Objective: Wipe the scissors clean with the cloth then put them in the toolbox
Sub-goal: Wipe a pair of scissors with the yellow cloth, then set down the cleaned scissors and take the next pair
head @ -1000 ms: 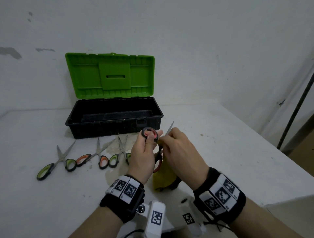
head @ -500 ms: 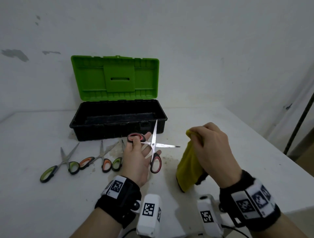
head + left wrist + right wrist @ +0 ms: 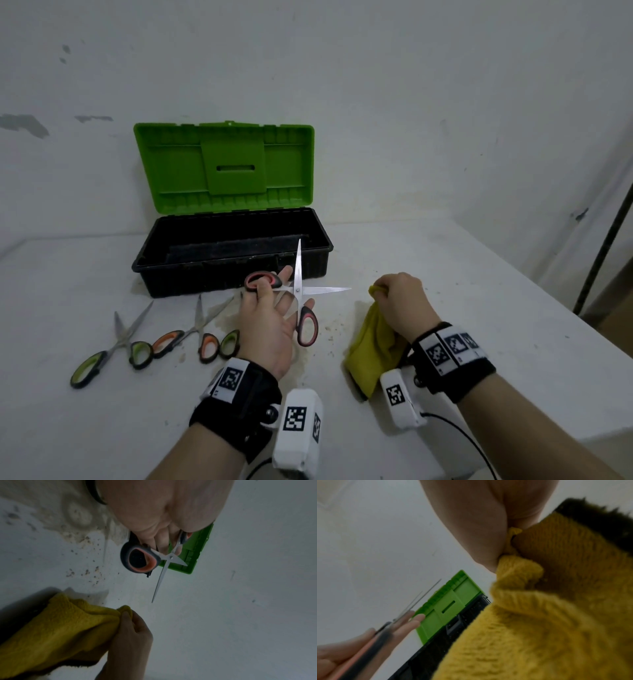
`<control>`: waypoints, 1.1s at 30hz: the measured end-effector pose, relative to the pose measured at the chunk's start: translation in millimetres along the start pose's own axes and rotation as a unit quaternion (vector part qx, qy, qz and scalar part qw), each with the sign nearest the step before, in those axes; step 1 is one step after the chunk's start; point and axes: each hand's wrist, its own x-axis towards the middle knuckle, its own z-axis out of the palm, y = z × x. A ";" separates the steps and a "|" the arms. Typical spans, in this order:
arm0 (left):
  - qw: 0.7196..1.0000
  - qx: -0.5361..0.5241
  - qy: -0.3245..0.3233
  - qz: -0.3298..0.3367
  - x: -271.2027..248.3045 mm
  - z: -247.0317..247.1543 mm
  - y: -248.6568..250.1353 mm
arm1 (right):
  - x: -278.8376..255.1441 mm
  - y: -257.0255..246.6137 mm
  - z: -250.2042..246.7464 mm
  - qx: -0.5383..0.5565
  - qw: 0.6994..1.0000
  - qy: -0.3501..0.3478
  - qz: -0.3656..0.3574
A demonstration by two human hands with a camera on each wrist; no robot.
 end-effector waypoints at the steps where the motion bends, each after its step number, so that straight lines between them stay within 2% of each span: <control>1: 1.000 -0.004 0.004 -0.005 1.8 1.3 -1.5 | 2.1 0.8 1.3 0.004 1.000 -0.021 0.009; 5: 1.000 -0.004 0.011 -0.025 3.4 5.5 -5.2 | -3.0 3.0 1.1 -0.001 0.992 -0.122 0.021; 10: 0.999 -0.037 -0.007 -0.037 3.1 11.0 -7.1 | -34.4 -16.9 -13.1 -0.123 0.988 -0.082 -0.042; 11: 0.999 -0.034 -0.002 -0.037 2.0 13.9 -6.4 | -42.3 -25.7 -17.4 -0.094 0.991 -0.086 -0.049; 13: 0.998 -0.041 0.001 -0.040 -1.3 21.6 -6.7 | -54.7 -41.7 -21.2 0.036 0.991 -0.110 -0.060; 16: 0.996 -0.070 -0.013 -0.057 -6.8 28.4 -5.9 | -61.1 -58.4 -15.6 0.212 0.965 -0.142 -0.054; 18: 0.996 -0.066 -0.025 -0.060 -9.9 24.4 -3.4 | -61.5 -63.4 -11.7 0.287 0.944 -0.157 -0.048; 20: 0.999 -0.015 -0.028 -0.037 -13.2 15.6 1.8 | -60.0 -64.0 -12.9 0.315 0.933 -0.164 -0.053; 23: 0.995 0.096 0.005 0.033 -15.6 -5.0 14.9 | -54.2 -59.9 -17.6 0.322 0.927 -0.182 -0.064; 25: 0.977 0.205 0.004 0.060 -17.0 -18.7 24.3 | -51.0 -57.9 -19.0 0.330 0.923 -0.188 -0.062; 28: 0.938 0.336 -0.055 0.068 -20.0 -32.6 34.6 | -47.1 -59.4 -16.0 0.361 0.911 -0.190 -0.057; 30: 0.928 0.357 -0.088 0.060 -19.5 -35.3 39.5 | -45.2 -62.2 -11.9 0.391 0.899 -0.191 -0.049; 33: 0.926 0.360 -0.098 0.048 -13.5 -37.2 46.1 | -45.9 -67.1 -6.3 0.420 0.885 -0.194 -0.047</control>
